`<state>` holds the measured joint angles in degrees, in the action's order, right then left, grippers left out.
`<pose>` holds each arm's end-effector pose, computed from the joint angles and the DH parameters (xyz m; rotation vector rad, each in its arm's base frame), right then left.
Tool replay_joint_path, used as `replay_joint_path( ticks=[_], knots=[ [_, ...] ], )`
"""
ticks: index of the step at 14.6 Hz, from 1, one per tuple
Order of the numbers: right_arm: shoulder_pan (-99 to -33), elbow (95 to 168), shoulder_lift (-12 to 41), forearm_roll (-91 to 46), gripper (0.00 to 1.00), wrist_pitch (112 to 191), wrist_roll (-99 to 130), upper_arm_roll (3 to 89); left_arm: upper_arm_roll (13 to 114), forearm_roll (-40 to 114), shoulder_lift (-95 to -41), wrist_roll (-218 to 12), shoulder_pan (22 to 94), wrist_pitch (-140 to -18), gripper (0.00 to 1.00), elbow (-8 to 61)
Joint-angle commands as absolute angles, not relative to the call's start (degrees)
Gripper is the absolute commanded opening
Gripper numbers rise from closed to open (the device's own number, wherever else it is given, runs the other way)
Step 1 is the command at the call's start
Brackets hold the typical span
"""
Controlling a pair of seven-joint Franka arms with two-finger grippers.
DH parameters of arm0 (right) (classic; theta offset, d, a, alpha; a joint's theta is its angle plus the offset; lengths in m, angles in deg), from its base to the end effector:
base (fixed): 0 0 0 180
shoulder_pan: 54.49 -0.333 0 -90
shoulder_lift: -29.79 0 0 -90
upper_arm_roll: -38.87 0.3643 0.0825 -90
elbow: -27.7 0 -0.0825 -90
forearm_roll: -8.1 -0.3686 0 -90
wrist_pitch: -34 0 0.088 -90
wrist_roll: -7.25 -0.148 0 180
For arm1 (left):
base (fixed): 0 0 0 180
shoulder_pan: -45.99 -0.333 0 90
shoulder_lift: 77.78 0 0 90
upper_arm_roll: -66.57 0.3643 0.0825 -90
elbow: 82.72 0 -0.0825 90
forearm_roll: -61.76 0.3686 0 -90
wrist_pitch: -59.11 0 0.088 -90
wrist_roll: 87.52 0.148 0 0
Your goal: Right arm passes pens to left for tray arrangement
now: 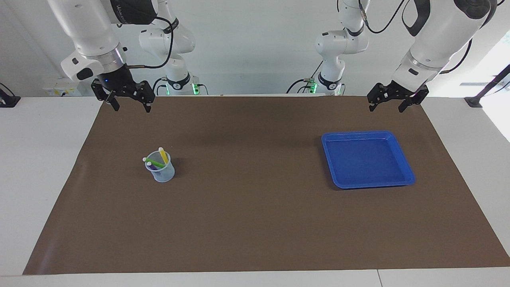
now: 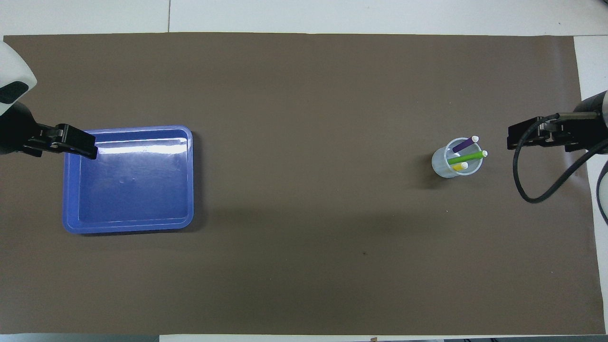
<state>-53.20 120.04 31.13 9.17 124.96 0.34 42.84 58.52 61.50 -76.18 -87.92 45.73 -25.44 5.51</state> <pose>0.5314 0.0226 0.6271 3.1192 -0.1147 0.0015 0.5300 -0.0721 0.6231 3.1298 -0.2027 -0.1448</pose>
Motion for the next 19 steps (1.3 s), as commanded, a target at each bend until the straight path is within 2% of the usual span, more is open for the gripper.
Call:
replay_joint_path(
  ticks=[1,5,15,17,19],
  knots=[
    [-52.38,124.98,33.13,8.01,1.0,130.66,-1.36,43.36,59.1,60.88,-77.96,-88.4,45.9,-24.74,1.0,7.1],
    [-52.29,136.93,36.21,8.01,1.0,141.29,-1.72,43.27,59.01,60.88,-77.87,-88.4,46.08,-25.09,1.0,7.1],
    [-52.99,150.04,31.2,8.01,0.98,159.76,-1.1,43.36,58.84,60.88,-77.87,-88.4,46.78,-25.0,1.0,7.1],
    [-53.34,151.62,31.02,8.01,0.95,161.09,-1.1,43.36,58.84,60.88,-77.87,-88.49,46.43,-25.09,1.0,7.1],
    [-54.31,152.94,31.37,8.01,0.85,162.4,-1.28,43.36,58.92,60.88,-77.87,-88.49,46.25,-25.0,1.0,7.1]
  ],
)
